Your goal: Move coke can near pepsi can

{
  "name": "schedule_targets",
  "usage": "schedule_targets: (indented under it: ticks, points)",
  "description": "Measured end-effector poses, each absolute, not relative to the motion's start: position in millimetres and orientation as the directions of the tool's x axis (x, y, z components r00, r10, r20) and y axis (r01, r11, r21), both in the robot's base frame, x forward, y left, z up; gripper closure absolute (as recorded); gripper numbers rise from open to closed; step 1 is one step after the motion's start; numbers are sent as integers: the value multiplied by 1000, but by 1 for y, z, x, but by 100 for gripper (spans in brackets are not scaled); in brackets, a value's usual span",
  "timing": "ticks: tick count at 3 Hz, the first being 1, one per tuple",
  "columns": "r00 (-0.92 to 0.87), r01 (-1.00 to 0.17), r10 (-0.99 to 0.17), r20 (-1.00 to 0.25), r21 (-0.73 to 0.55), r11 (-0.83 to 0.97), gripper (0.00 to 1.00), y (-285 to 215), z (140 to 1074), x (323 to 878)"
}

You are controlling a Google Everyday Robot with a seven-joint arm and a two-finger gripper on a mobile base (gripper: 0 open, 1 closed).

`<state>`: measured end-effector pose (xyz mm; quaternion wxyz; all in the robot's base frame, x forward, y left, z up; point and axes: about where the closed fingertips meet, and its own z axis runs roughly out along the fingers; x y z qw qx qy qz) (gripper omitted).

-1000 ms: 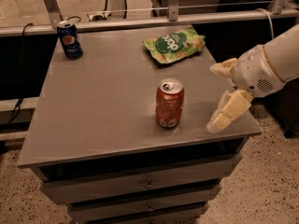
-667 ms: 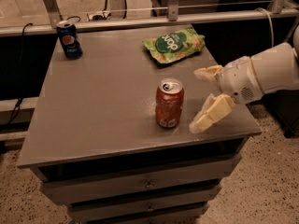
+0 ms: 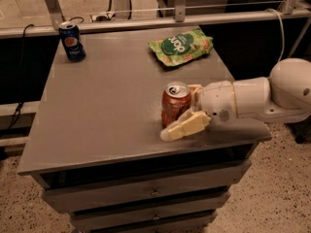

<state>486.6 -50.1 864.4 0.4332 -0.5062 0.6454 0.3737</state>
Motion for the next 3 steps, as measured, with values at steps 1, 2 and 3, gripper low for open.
schedule_targets:
  ticks: [1, 2, 3]
  points:
    - [-118, -976, -268, -956, 62, 207, 41, -37, 858, 490]
    - [-98, -975, -244, -965, 44, 219, 64, -40, 868, 500]
    - [-46, -965, -261, -964, -25, 262, 88, -69, 902, 513]
